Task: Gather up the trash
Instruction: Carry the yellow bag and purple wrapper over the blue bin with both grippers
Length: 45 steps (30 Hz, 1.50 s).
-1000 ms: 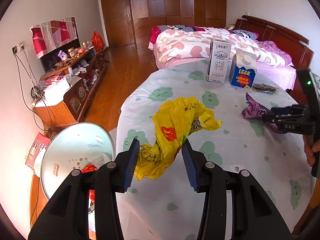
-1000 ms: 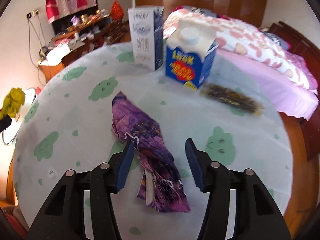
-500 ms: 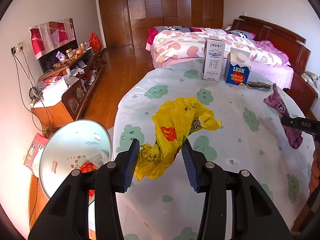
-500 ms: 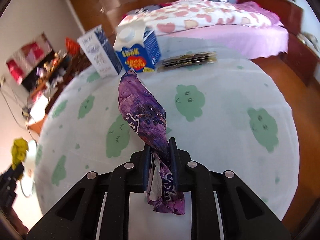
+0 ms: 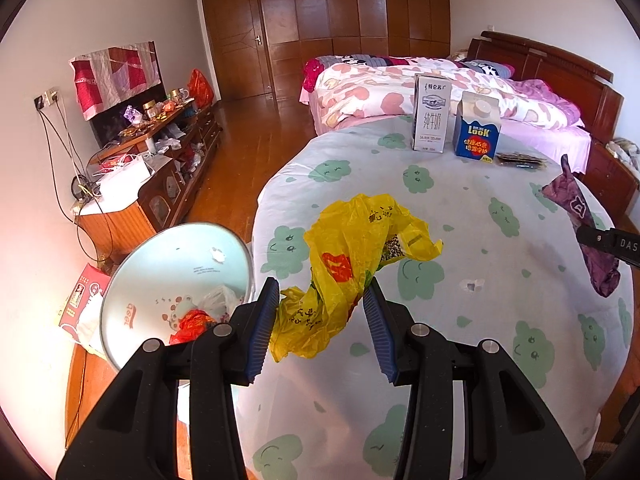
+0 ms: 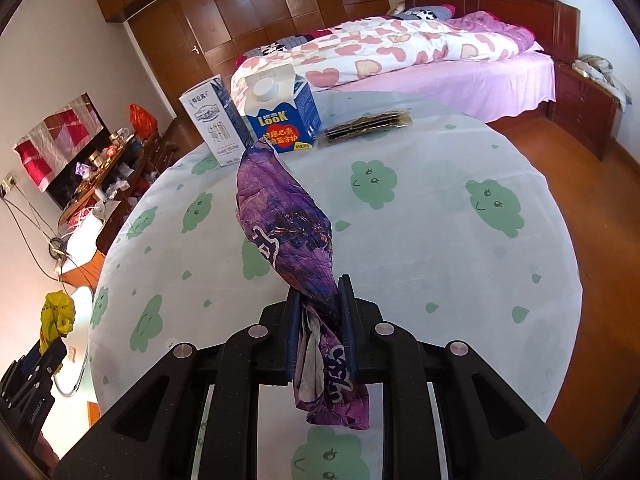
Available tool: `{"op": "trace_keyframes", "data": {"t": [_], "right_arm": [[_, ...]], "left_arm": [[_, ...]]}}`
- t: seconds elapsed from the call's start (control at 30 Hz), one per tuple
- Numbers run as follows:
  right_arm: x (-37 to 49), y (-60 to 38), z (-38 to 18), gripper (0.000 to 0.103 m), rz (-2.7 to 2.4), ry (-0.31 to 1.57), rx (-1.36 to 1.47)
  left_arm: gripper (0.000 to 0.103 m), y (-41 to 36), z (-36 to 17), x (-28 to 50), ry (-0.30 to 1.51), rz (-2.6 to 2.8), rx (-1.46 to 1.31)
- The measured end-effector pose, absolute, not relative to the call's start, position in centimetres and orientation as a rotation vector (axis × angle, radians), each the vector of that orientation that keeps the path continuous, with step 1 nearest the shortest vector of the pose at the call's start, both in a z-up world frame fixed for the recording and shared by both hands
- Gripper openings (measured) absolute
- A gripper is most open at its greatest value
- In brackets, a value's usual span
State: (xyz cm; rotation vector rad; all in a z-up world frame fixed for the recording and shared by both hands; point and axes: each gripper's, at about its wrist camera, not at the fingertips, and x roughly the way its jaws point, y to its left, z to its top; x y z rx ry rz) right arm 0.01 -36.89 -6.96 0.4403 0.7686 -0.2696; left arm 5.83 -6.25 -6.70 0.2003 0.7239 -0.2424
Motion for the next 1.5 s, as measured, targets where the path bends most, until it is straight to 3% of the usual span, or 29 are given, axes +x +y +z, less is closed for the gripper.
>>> {"op": "trace_keyframes", "data": {"t": [1.5], "right_arm": [[2.2, -21.7, -4.8, 0.019, 0.017, 0.752, 0.364]], "left_arm": [[0.044, 3.7, -4.9, 6.1, 0.681, -0.048, 0.080]]}}
